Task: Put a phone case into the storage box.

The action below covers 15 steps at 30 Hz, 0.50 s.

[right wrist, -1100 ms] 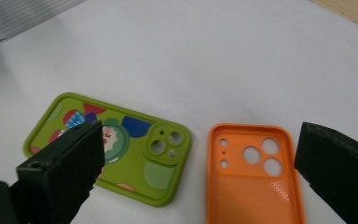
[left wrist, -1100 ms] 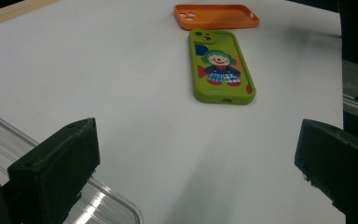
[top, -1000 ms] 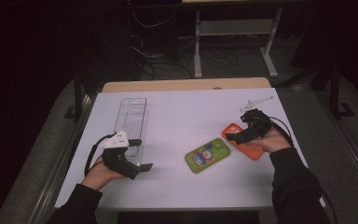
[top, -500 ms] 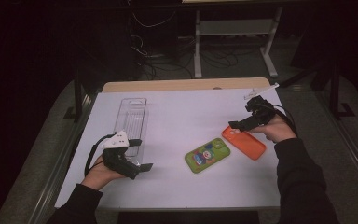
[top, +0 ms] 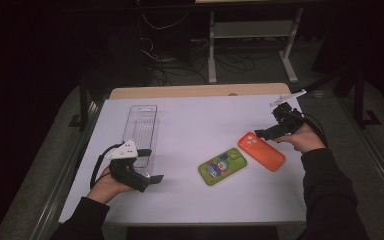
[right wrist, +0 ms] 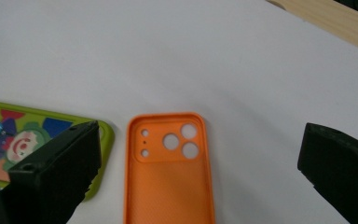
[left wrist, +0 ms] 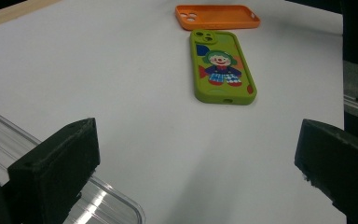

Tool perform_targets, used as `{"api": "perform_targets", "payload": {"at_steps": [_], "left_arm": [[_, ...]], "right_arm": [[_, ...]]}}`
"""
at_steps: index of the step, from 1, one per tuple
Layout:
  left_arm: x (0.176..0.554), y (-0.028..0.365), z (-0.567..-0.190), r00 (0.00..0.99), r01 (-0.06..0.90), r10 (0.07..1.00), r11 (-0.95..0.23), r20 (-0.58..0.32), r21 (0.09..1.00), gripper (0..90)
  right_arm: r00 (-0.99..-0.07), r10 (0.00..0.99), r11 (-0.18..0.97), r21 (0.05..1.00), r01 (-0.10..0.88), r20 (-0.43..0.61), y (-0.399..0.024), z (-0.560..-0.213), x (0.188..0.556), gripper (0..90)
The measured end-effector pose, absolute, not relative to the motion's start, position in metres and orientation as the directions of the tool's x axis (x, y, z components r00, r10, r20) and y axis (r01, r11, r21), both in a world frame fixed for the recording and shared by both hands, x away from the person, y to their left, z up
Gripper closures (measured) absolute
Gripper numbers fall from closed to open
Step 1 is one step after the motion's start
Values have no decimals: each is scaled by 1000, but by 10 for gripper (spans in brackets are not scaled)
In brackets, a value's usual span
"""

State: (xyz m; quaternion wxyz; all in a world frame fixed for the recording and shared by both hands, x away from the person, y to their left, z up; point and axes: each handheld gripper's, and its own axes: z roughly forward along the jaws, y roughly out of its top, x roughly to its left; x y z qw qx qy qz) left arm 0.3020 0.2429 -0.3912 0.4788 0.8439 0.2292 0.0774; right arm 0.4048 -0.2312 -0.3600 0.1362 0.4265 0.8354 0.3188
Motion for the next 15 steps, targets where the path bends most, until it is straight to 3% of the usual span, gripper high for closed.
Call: {"api": "perform_targets", "payload": {"at_steps": [15], "left_arm": [[303,243,-392,883,314,461,-442,-87,840,0]], "right_arm": [[-600,798,461,586,667,55,-241,-387,395,0]]}}
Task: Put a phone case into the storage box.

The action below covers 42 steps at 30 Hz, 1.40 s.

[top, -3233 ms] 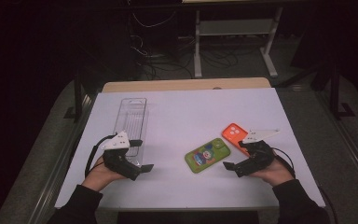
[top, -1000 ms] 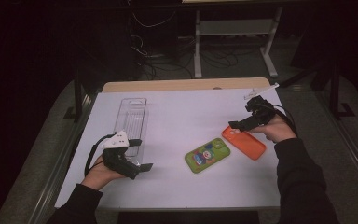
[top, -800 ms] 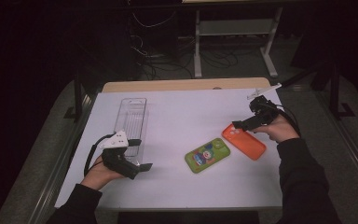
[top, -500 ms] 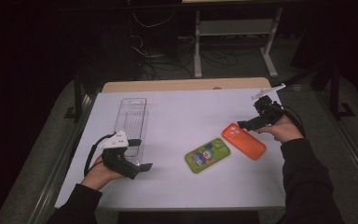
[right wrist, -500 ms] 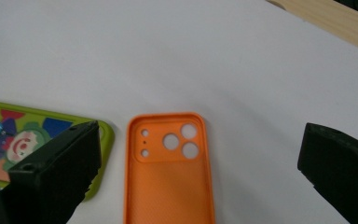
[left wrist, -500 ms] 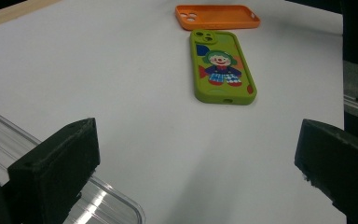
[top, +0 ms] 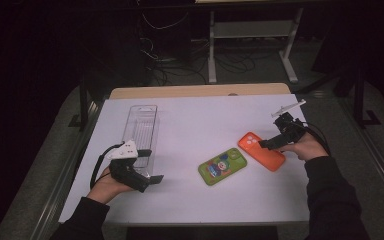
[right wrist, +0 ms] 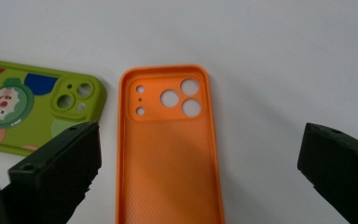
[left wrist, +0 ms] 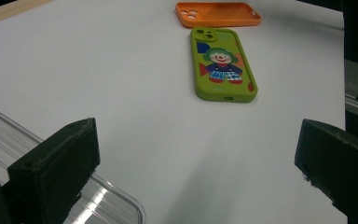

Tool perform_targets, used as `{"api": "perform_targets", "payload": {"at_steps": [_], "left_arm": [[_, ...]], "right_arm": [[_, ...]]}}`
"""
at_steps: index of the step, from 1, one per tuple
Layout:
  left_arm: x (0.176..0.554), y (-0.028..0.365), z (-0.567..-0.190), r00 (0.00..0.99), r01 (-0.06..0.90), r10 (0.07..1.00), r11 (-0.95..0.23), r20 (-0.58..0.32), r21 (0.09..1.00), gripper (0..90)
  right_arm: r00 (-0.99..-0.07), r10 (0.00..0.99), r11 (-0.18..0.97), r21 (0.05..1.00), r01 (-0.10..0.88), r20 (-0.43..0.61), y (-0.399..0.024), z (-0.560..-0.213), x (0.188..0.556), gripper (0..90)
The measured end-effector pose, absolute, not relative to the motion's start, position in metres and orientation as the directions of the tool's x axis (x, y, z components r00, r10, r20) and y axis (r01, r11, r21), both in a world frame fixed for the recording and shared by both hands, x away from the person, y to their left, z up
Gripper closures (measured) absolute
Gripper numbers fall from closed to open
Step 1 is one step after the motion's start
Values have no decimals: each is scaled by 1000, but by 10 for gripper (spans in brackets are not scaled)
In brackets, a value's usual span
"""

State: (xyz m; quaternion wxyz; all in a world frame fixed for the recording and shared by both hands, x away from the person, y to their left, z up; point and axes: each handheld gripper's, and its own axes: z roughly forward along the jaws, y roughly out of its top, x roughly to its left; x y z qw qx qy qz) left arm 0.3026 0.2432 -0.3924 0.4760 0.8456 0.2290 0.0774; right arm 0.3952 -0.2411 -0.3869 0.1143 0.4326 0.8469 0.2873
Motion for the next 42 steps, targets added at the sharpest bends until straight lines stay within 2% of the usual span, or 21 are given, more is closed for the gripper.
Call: {"api": "perform_targets", "payload": {"at_steps": [7,24,42], "left_arm": [[303,243,-393,883,314,461,-444,-86,839,0],[302,243,-393,883,320,461,-450,-90,834,0],[301,242,-393,883,319,461,-448,-90,835,0]], "right_arm": [[-597,799,467,557,687,67,-241,-397,392,0],[-610,792,525,491,695,18,-238,-428,370,0],[-608,793,544,426,723,19,-236,-440,366,21]]}}
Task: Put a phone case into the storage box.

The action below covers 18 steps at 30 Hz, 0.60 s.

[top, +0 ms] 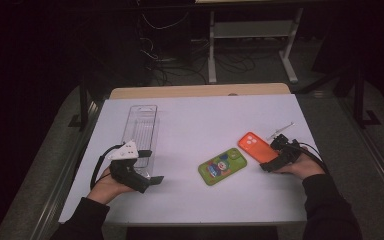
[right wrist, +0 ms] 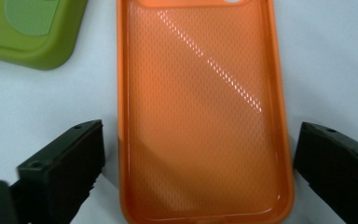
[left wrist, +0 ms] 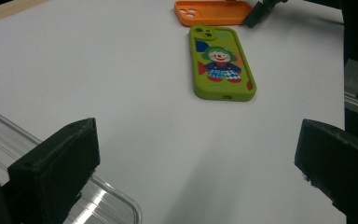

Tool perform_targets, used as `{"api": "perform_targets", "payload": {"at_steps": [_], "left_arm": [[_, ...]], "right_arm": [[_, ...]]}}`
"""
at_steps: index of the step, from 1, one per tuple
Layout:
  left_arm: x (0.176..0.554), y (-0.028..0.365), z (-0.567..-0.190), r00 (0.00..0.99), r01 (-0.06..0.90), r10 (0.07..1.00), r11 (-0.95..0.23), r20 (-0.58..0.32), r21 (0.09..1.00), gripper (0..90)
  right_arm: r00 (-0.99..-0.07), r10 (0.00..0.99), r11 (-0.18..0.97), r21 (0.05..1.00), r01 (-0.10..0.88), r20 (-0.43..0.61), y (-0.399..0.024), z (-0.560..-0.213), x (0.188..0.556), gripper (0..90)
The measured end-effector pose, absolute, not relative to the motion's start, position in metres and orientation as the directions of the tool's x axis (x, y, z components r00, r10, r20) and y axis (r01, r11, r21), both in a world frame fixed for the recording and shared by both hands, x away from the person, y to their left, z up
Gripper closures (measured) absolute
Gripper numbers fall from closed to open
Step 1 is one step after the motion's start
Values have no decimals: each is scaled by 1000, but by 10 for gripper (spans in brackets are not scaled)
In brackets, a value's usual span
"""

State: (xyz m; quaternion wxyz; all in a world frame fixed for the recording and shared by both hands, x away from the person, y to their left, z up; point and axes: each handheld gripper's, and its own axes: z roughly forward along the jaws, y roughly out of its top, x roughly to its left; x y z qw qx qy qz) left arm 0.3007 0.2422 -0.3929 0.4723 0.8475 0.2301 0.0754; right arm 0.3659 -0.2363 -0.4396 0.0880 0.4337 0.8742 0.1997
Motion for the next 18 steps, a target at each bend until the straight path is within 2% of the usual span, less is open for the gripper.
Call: {"api": "perform_targets", "payload": {"at_steps": [11,14,18], "left_arm": [[301,242,-393,885,314,459,-454,-83,834,0],[301,242,-393,887,309,456,-457,-78,834,0],[301,242,-393,886,310,456,-458,-80,833,0]], "right_arm": [[-613,789,546,419,725,33,-238,-438,364,89],[-609,793,544,417,728,29,-240,-436,363,138],[-610,792,548,414,727,24,-239,-437,363,139]]}}
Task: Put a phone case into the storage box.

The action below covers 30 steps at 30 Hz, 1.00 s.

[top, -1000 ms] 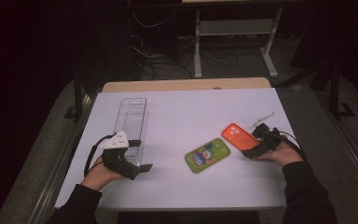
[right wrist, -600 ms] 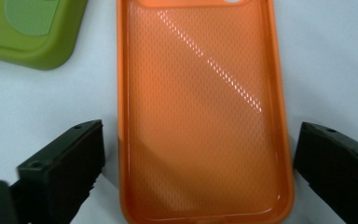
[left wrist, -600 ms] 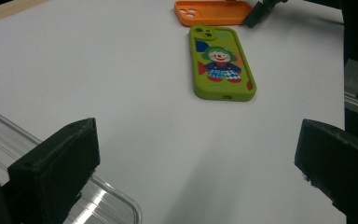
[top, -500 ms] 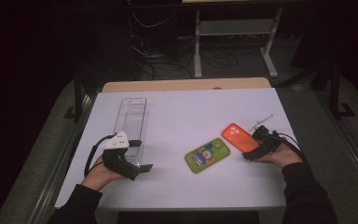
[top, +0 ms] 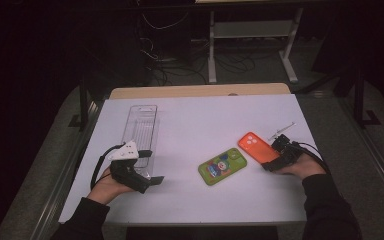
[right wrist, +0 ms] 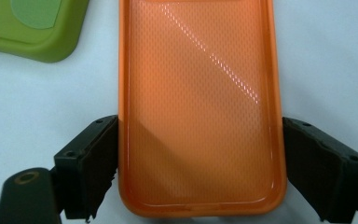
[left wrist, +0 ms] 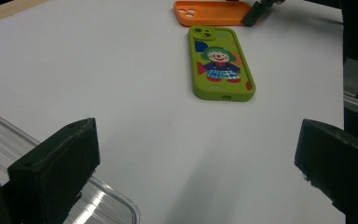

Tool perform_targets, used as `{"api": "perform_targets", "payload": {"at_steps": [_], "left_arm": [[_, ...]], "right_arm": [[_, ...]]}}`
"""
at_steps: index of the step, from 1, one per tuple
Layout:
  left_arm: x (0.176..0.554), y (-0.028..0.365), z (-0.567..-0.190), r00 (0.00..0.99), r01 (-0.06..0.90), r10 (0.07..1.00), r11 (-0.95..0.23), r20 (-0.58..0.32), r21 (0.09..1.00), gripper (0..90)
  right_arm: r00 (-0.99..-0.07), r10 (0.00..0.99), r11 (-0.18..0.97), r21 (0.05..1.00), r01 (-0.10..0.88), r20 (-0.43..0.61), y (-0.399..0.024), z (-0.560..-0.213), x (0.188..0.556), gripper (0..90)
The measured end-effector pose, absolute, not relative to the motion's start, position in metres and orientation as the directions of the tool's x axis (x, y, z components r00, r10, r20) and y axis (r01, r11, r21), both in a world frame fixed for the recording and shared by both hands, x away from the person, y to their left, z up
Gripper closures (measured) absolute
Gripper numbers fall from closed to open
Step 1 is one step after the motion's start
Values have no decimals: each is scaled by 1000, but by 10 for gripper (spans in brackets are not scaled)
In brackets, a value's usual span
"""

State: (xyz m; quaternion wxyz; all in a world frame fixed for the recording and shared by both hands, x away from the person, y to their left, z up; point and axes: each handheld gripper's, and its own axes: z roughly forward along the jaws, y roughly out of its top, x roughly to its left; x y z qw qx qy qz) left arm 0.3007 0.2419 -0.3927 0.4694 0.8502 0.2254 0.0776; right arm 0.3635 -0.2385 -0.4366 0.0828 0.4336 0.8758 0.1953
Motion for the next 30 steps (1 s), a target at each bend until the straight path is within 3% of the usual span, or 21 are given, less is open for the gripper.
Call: {"api": "perform_targets", "payload": {"at_steps": [30], "left_arm": [[301,242,-393,884,314,459,-452,-84,835,0]], "right_arm": [[-603,794,504,469,725,77,-249,-428,361,154]]}}
